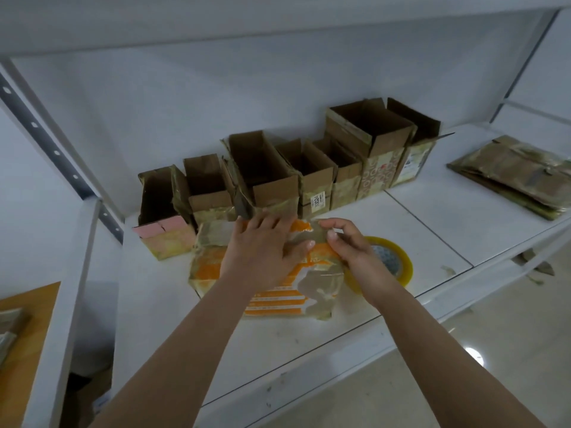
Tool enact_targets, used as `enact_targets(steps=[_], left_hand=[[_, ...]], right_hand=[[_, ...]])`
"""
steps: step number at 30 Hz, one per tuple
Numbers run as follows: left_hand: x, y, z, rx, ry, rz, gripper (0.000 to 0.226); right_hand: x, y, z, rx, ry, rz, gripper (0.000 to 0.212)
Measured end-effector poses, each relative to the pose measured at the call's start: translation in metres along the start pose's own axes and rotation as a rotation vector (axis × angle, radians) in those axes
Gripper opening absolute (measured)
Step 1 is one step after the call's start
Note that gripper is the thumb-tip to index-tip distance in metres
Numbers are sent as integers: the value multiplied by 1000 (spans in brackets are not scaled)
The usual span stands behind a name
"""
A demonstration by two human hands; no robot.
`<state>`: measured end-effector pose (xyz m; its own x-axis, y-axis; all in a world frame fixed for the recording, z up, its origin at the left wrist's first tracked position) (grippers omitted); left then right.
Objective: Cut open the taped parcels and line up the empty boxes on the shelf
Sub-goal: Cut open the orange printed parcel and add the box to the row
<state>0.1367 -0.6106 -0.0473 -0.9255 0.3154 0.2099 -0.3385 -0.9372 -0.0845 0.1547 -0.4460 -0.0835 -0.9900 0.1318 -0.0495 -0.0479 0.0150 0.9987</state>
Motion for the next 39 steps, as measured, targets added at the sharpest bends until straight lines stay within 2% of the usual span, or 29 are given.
enact_targets(steps=[4,5,6,8,9,10,12,16,18,21,24,27,29,31,34,39], left_hand=[[-1,5,5,-97,-65,40,68],[-1,6,6,-111,-77,45,66],[-1,7,5,-119,-83,49,65],[-1,7,4,-129,-81,54,65],[-1,6,4,-135,-81,54,67],[-1,6,5,-141,-83,55,69],[-1,5,7,-156,-83,64,73],[-3,3,11,-174,-68,82,75],[-4,2,13,-205,-73,93,75],[-8,2,18,-371,-95,123,71],[-15,4,23,-657,-189,108,67],[-18,7,24,-786,-312,54,74],[-22,7,27,-888,-351,37,78],[-27,9,34,-1024,-390,47,70],[-32,7,46,-1125,-437,98,48],[-28,21,39,-1207,-479,290,44]], right_hand=[[11,-6,52,-254,-77,85,40],[13,-12,64,-383,-43,69,45],[14,-22,73,-591,42,17,51],[10,-50,85,-1177,251,-80,65],[6,-59,88,-1428,327,-49,70],[5,-65,87,-1584,361,14,69],[5,-61,85,-1682,294,123,58],[8,-43,97,-1585,250,135,51],[7,-22,104,-1289,186,74,48],[-4,40,99,-677,55,69,20],[-23,102,71,-445,103,166,19],[-30,128,29,-408,220,158,41],[-27,131,5,-521,232,158,50],[-22,136,-17,-650,241,213,53],[-15,139,-45,-844,314,247,74],[-7,148,-62,-969,487,179,87]])
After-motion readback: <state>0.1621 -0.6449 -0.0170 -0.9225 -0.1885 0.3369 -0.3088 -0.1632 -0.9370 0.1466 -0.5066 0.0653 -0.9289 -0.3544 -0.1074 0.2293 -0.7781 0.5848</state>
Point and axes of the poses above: each hand's wrist, its own x-axis towards the middle knuckle, its own z-axis out of the back of the hand, y = z × x, the point moved 6 cm from there along x, towards the middle knuckle, and after that the axes turned 10 degrees about -y, right-handed, at the moved point
